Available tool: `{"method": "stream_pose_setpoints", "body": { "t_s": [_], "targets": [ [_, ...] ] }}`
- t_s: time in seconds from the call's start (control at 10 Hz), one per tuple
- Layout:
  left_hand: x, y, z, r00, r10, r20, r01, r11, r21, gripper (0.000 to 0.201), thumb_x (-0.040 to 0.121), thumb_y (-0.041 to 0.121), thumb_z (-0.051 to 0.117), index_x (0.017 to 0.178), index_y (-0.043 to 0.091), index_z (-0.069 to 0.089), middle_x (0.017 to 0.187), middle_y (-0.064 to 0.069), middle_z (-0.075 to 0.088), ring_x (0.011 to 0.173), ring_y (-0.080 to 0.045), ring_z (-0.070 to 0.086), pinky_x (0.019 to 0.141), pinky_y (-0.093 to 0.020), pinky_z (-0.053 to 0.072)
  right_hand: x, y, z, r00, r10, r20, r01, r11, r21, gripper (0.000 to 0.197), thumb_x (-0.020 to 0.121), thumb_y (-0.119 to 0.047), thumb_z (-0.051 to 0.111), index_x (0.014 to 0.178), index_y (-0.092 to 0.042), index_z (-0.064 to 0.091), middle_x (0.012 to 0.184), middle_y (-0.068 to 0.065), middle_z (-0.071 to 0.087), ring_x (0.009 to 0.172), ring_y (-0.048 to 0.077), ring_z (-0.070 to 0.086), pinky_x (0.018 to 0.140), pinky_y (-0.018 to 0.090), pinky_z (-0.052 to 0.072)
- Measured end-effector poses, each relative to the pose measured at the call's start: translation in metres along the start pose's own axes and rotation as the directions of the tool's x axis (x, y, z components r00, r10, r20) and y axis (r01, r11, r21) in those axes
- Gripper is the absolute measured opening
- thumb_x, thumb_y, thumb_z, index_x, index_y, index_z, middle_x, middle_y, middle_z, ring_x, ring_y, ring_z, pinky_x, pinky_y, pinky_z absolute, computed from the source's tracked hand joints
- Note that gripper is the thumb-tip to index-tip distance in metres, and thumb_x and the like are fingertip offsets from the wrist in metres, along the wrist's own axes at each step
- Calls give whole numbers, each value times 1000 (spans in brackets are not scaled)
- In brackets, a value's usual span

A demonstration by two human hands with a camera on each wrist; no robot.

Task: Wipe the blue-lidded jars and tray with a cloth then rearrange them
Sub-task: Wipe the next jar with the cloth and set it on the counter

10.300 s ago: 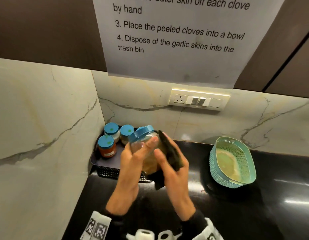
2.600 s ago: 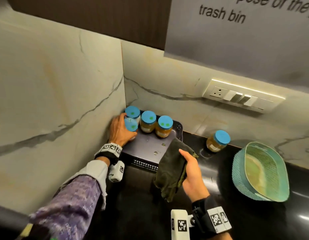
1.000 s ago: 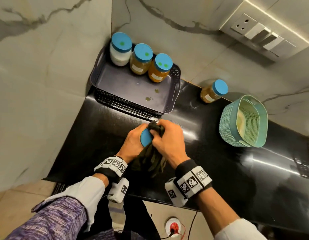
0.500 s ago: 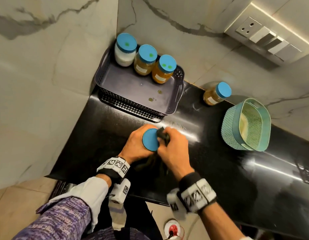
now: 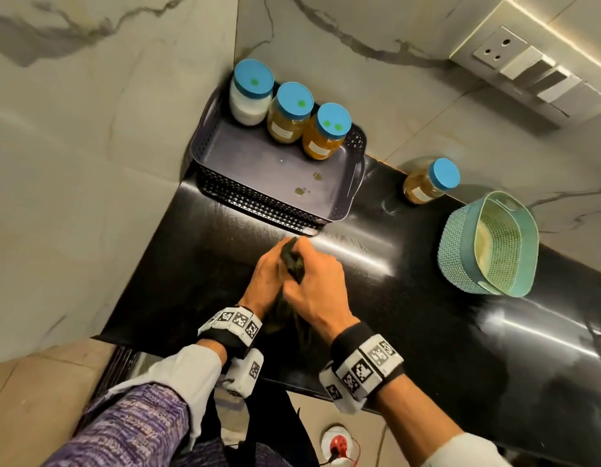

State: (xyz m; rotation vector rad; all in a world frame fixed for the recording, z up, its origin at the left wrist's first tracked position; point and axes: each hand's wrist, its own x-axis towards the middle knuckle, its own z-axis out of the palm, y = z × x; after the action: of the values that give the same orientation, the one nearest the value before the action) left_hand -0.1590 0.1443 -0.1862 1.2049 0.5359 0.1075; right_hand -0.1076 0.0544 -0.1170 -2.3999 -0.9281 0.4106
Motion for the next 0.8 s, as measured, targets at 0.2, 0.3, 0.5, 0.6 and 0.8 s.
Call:
{"method": "stream_pose_setpoints", "body": {
  "t_s": [0.2, 0.3, 0.5, 0.6, 0.8],
  "targets": [
    [4, -11, -3, 950, -311, -10, 311, 950, 13, 21, 82, 8, 71, 91, 12, 53, 106, 11, 57, 123, 5, 59, 95, -7, 41, 40, 7, -11, 688, -581, 434, 656, 754, -31, 25, 91, -39, 68, 92, -15, 61, 84, 3, 64, 77, 30, 60, 68, 42, 49],
    [3, -20, 2, 981, -64, 182, 47, 994, 95, 47, 71, 13, 82, 111, 6, 57, 119, -11, 64, 120, 16, 59, 85, 5, 40, 53, 11, -16, 595, -597, 538, 732, 679, -56, 27, 94, -44, 62, 100, -18, 63, 90, 1, 67, 80, 29, 66, 63, 40, 51],
    [-8, -9, -2, 995, -97, 3, 97, 992, 83, 32, 115, 36, 36, 99, 25, 62, 88, 10, 70, 82, -2, 69, 68, -14, 56, 38, 3, 2, 979, -204, 25, 205, 958, -198, 25, 87, -35, 69, 79, -18, 53, 62, 2, 62, 61, 35, 62, 50, 36, 43],
    [-5, -2, -1, 996, -86, -13, 85, 995, -56, 32, 99, 47, 53, 100, 21, 72, 93, -7, 75, 85, -15, 73, 77, -29, 58, 43, -5, 3, 987, 96, -129, -116, 980, -160, 22, 81, -34, 65, 79, -21, 47, 66, 6, 64, 67, 38, 63, 56, 35, 34],
    [-3, 15, 13, 990, -144, -16, 139, 975, -176, 20, 113, 12, 43, 119, 12, 62, 112, -10, 69, 98, -25, 70, 76, -17, 56, 48, -12, -1, 839, 462, -287, -489, 872, -24, 20, 82, -31, 67, 93, -16, 58, 85, 13, 71, 86, 41, 67, 70, 39, 45]
  ]
}}
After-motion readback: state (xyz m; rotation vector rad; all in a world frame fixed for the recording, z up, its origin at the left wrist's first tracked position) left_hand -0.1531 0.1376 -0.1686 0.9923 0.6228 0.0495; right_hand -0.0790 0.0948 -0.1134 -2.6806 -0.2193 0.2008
